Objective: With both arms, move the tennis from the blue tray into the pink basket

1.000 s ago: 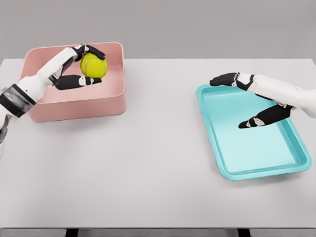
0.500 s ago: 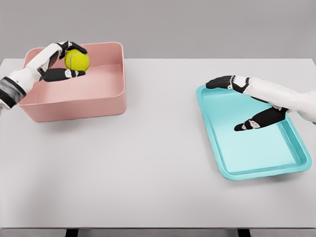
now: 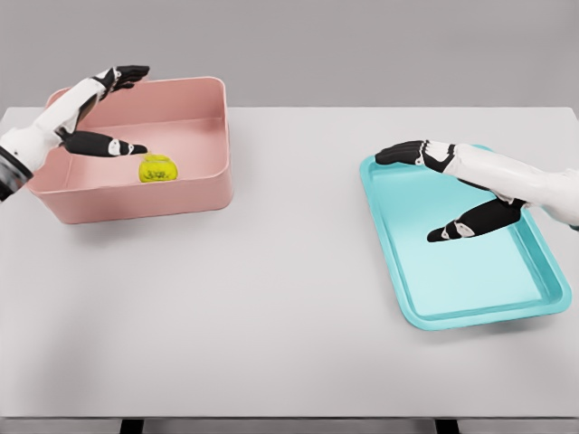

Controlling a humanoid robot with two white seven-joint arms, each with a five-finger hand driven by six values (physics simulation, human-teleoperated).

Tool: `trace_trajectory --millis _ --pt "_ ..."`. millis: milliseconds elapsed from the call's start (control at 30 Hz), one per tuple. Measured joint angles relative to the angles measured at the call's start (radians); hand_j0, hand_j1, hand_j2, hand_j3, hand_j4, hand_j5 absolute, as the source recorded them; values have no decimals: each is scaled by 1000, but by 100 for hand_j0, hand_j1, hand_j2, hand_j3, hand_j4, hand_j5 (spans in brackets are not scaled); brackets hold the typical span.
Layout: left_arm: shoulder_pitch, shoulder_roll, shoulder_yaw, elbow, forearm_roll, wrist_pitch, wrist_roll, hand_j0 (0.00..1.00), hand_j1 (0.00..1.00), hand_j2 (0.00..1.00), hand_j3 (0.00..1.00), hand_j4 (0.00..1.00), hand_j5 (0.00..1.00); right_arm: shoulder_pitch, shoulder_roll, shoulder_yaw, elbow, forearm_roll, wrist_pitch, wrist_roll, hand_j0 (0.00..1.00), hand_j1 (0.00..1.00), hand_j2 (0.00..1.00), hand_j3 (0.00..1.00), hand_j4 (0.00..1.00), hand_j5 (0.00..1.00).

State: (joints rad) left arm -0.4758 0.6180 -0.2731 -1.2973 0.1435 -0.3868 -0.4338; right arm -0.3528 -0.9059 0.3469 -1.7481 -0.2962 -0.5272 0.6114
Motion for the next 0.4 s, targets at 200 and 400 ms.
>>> trace_trajectory --millis 200,400 --pt "154 100 2 -114 -4 -195 -1 100 100 100 100 100 100 23 3 -2 1 2 0 0 100 100 100 100 100 100" --pt "217 175 81 -164 -10 -222 1 100 100 100 100 100 100 32 3 -3 1 3 -1 0 100 100 100 100 100 100"
